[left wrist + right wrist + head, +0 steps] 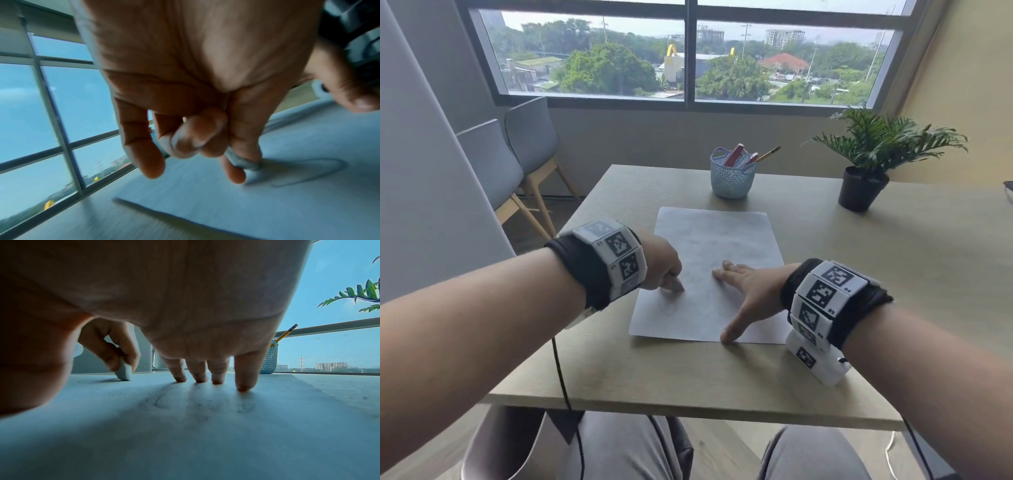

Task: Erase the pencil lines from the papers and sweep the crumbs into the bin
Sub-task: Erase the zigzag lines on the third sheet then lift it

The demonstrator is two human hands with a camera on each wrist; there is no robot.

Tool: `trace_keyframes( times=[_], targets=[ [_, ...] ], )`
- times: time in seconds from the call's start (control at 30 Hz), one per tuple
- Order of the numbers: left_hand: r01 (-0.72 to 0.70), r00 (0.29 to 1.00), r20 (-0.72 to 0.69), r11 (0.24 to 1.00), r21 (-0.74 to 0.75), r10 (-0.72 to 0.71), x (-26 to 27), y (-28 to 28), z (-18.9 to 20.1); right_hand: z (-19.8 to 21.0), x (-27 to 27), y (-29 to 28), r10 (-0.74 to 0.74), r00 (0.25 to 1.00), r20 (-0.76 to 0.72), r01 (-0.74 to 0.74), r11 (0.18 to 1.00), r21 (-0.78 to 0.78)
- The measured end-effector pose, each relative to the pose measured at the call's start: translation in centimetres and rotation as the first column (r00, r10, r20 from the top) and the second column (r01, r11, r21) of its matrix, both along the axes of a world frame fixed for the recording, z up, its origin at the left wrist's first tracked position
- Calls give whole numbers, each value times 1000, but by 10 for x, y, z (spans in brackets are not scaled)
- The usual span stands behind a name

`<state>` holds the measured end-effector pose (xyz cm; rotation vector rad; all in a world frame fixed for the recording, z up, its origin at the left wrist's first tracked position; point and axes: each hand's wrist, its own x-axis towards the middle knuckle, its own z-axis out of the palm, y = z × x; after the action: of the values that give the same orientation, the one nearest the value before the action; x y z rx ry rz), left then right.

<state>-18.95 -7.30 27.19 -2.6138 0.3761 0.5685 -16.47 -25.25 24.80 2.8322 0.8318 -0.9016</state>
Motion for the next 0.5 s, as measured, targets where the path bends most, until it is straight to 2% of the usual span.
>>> trace_keyframes(
  times=[0.1, 0.3, 0.5],
  targets=[
    [20, 999, -32, 1000, 8, -20, -6, -2, -1, -1, 0, 0, 4, 1000, 4, -4, 1000, 1],
    [-53, 998, 23, 997, -52, 54, 5, 4, 1, 0, 0, 0, 0, 1000, -1, 0, 1000, 8],
    [11, 1000, -9, 1000, 28, -11, -9, 0, -2, 0, 0, 0, 7, 1000, -13, -7, 1000, 17]
  ],
)
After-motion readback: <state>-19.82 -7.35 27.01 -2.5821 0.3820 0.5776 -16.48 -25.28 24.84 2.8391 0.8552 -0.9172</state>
